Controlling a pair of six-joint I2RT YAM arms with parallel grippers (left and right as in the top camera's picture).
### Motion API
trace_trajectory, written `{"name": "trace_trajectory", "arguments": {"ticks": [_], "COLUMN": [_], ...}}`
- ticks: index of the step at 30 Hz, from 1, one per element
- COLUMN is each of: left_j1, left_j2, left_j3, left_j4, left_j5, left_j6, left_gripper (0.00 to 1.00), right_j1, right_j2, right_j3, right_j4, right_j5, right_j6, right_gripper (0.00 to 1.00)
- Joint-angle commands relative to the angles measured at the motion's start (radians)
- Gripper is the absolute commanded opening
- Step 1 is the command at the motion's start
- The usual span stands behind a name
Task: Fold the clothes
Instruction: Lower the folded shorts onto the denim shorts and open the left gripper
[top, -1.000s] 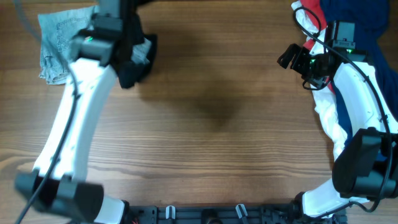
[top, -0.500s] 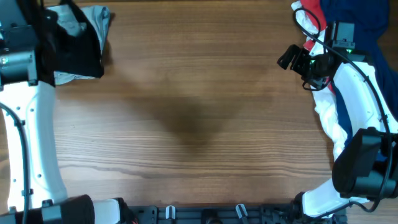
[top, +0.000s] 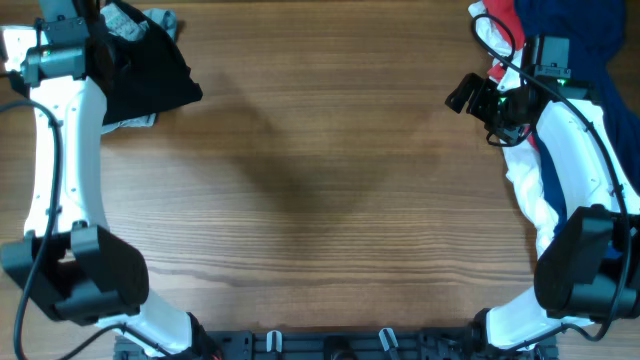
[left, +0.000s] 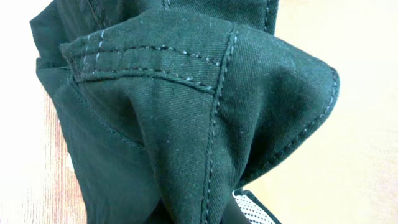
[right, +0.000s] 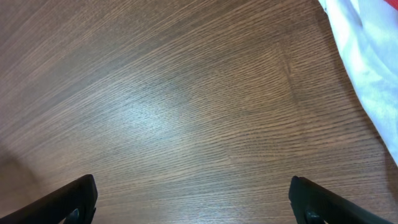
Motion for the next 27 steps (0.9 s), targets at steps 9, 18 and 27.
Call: {"name": "trace_trajectory", "arguments": {"ticks": [9, 18, 27], "left_j1": [0.026, 0.026, 0.054], "left_j2": [0.339, 0.370, 0.439], "left_j3": [0.024, 0.024, 0.024], "left_j4": [0.655, 0.919, 0.635], "left_j5": [-0.030, 0.076, 0.031], "left_j6": [0.127, 0.705, 1.167], "left_gripper": [0.94, 1.00, 1.00], "right_j1": [0.003, 0.003, 0.003], "right_j2": [0.018, 0.018, 0.018], "right_j3": [-0.008, -0.008, -0.008], "right_j4": [0.003, 0.023, 0.028], "right_j5": [0.008, 0.025, 0.025], "right_j6": [-0.013, 0.013, 0.010], "right_gripper": [1.00, 1.00, 0.99]}}
